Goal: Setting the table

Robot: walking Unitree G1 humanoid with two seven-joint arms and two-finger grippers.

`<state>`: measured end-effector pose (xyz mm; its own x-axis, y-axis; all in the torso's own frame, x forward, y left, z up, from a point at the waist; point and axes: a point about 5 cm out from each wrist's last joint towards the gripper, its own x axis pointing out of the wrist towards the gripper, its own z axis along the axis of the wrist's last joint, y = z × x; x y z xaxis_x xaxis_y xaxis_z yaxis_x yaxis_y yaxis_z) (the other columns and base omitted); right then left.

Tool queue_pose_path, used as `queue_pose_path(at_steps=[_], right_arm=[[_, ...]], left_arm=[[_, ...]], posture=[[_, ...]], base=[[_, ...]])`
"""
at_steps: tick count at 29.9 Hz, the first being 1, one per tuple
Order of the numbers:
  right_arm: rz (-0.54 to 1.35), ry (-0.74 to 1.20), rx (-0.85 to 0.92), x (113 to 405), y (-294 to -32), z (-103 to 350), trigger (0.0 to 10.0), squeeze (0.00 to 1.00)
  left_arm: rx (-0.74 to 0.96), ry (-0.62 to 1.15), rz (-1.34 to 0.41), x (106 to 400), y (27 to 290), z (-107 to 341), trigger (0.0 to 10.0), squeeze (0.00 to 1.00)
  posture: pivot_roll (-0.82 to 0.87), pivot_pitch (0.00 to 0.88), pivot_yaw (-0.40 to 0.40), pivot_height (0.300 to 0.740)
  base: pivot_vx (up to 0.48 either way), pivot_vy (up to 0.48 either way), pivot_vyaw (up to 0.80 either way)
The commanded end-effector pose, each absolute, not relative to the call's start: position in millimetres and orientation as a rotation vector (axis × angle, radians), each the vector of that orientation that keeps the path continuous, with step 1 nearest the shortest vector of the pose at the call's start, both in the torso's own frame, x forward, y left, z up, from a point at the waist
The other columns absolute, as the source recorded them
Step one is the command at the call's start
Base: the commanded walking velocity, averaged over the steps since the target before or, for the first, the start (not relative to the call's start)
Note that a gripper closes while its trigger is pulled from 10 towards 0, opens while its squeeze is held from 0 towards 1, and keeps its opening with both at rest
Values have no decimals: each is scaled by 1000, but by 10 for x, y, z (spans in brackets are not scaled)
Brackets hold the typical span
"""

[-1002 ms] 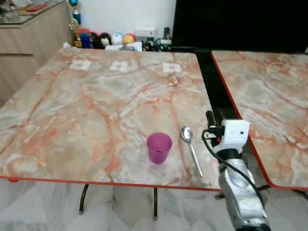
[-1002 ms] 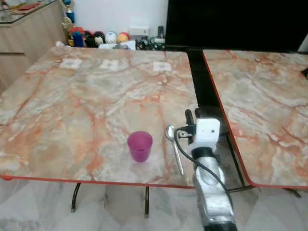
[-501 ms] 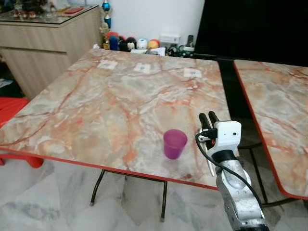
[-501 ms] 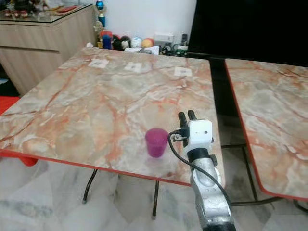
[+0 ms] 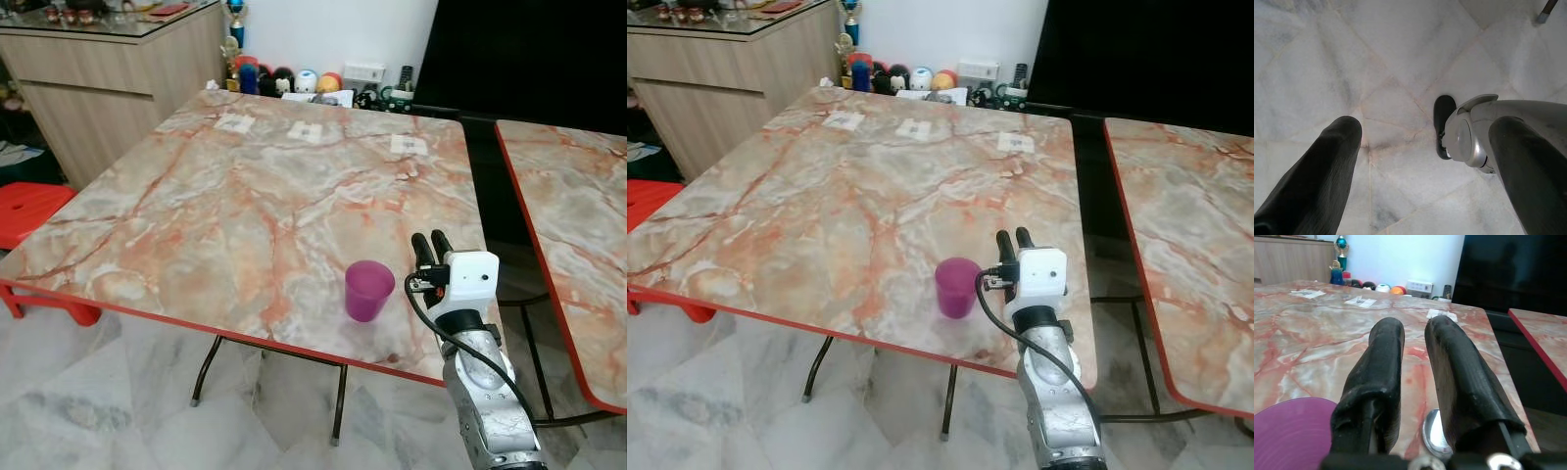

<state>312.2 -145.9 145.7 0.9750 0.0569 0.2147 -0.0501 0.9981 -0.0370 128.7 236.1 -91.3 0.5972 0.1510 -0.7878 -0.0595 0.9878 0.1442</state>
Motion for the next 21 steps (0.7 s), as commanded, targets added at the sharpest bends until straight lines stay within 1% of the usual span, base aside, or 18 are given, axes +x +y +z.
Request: queue_pose_path(at_steps=[1,3,4,6,8,17,21], right_arm=[[37,-225,-29,3119,-1494,1473,10000,0],[30,-213,-34,3125,-1505,1460,10000,0],[-4,-152,-62,3149,-1552,1381,10000,0],[-23,-123,-32,3161,-1581,1334,10000,0],[-31,-118,-7,3169,-1597,1329,10000,0],[-20,-147,6,3190,-1562,1389,10000,0],[-23,-148,8,3185,-1561,1388,10000,0]], left_arm=[[98,951,133,1211,2364,-942,10000,0],[97,951,133,1212,2364,-942,10000,0],[97,952,133,1211,2363,-943,10000,0],[97,952,132,1209,2361,-943,10000,0],[96,952,133,1208,2360,-944,10000,0],[92,950,133,1198,2363,-944,10000,0],[94,949,131,1205,2365,-942,10000,0]], posture=[[35,98,-34,740],[34,99,-35,740],[34,99,-35,740],[36,98,-35,740],[39,99,-35,740],[40,99,-34,740],[40,99,-34,740]], base=[[0,0,0],[0,0,0],[0,0,0],[0,0,0],[0,0,0],[0,0,0],[244,0,0]])
